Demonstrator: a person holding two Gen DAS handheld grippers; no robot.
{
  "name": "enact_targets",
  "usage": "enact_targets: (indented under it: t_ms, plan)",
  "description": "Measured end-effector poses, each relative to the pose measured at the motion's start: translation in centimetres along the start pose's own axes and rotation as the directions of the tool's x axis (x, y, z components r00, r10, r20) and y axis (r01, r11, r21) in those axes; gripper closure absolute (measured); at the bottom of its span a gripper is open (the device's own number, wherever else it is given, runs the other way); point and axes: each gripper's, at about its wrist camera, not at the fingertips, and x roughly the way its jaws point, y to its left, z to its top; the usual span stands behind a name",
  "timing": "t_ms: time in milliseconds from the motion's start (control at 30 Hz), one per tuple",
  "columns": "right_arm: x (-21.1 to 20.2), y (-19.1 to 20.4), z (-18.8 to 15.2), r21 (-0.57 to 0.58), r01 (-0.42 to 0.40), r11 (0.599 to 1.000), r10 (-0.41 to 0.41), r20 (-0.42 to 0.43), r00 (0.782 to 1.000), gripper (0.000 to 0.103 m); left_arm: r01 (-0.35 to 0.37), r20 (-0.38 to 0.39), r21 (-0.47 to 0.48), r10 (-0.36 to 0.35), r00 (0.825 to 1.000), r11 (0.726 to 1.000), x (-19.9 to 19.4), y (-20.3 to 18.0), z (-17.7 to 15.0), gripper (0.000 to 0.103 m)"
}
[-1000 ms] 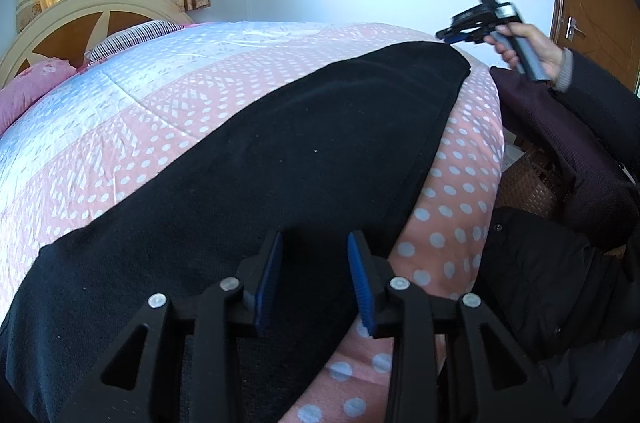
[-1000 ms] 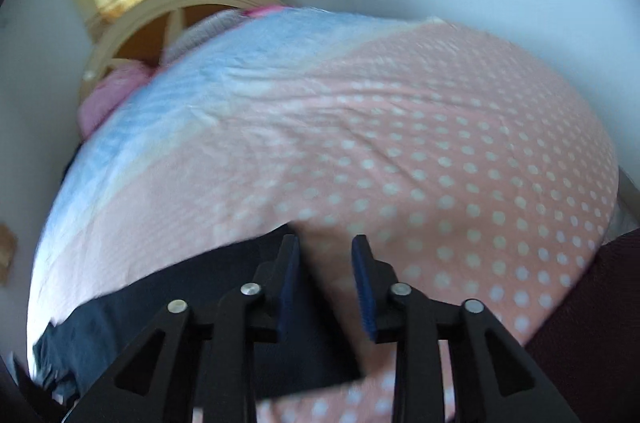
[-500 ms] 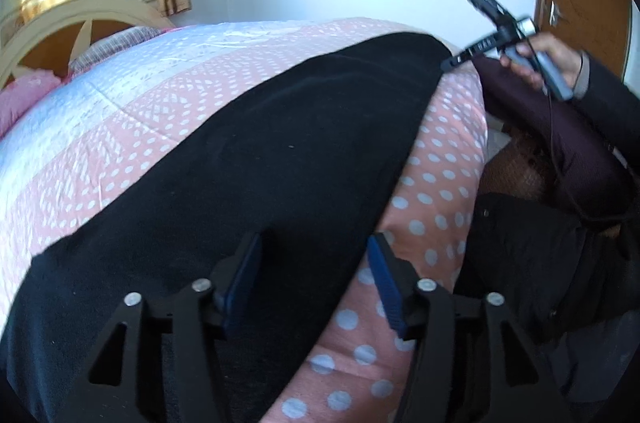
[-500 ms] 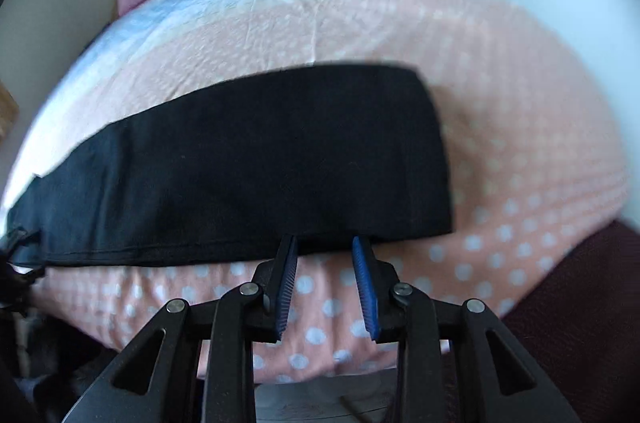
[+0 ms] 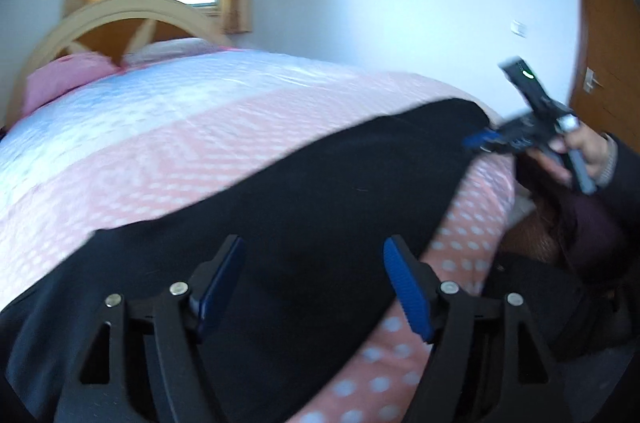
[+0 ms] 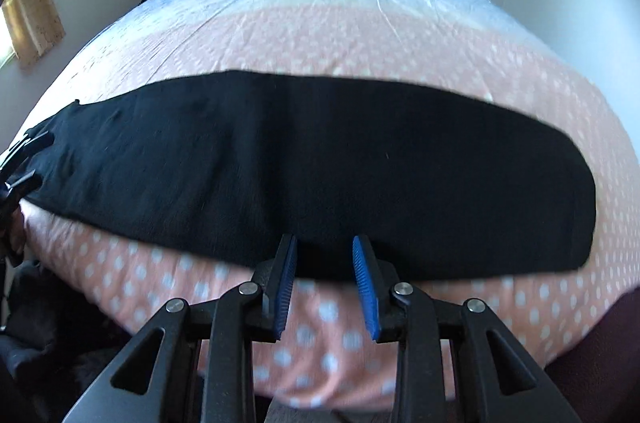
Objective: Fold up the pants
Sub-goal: 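Open both grippers and release the folded black pants on the bed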
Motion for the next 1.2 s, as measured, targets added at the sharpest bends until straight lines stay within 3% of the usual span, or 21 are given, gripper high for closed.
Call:
enact_targets:
  t_ms: [100, 200, 233, 300, 400, 467, 567, 733, 800, 833, 1100, 1200]
  plan:
    - [-1.3, 1.6, 0.9, -0.048, 0.085, 0.995, -0.083, 0.040, 0.996, 0.072, -0.071, -0.075, -0.038, 0.068, 0.995, 0.997, 0.3, 1.6, -0.5, 0.022]
    - [-2.2, 5.4, 1.8, -0.118, 0.017, 0.993, -0.002, 0.125, 0.992, 0.067, -0.099, -0.108, -0.073, 0.091, 0.990, 0.992, 0.7, 2.3, -1.2, 0.022]
    - [-1.9, 7.0, 2.4, -0.142, -0.022, 0.990, 0.043, 0.142, 0.989, 0.061, -0.105, -0.114, -0.070, 0.097, 0.989, 0.992, 0.9, 2.2, -1.2, 0.022]
    - [-1.0, 8.8, 2.9, -0.173, -0.047, 0.984, 0.075, 0.156, 0.985, 0.060, -0.107, -0.129, -0.039, 0.101, 0.986, 0.993, 1.2, 1.6, -1.3, 0.022]
    - [2.3, 11.1, 2.5, -0.214, -0.045, 0.976, 0.062, 0.072, 0.995, 0.059, -0.120, -0.135, -0.010, 0.117, 0.984, 0.993, 1.4, 1.0, -1.4, 0.022]
    - [1.7, 11.9, 1.7, -0.246, 0.000, 0.969, 0.029, 0.112, 0.993, 0.059, -0.117, -0.133, -0.014, 0.114, 0.985, 0.993, 1.1, 1.4, -1.5, 0.022]
    - [1.0, 11.6, 1.7, -0.215, -0.021, 0.976, 0.037, 0.069, 0.997, 0.059, -0.141, -0.143, -0.025, 0.136, 0.980, 0.990, 0.7, 1.6, -1.2, 0.022]
    - [1.1, 12.9, 1.1, -0.284, 0.039, 0.958, -0.025, 0.055, 0.998, 0.059, -0.252, -0.152, 0.008, 0.250, 0.956, 0.968, -0.3, 3.1, -1.2, 0.019]
    - [0.9, 12.8, 1.3, -0.304, 0.039, 0.952, -0.034, 0.022, 0.999, 0.059, -0.241, -0.200, -0.033, 0.230, 0.952, 0.970, -0.5, 4.4, -2.2, 0.018]
    - [0.6, 13.0, 1.5, -0.311, 0.038, 0.950, -0.034, 0.017, 0.999, 0.059, -0.218, -0.188, -0.065, 0.203, 0.961, 0.974, -1.0, 5.0, -2.7, 0.017]
    - [-0.3, 16.8, 5.9, -0.338, -0.126, 0.933, 0.165, 0.090, 0.982, 0.059, -0.219, -0.185, -0.031, 0.210, 0.960, 0.975, -2.2, 4.7, -3.1, 0.013]
    - [1.2, 19.9, 9.1, -0.336, -0.256, 0.906, 0.291, 0.057, 0.955, 0.059, -0.267, -0.140, 0.005, 0.265, 0.954, 0.964, -3.4, 4.4, -2.9, 0.013]
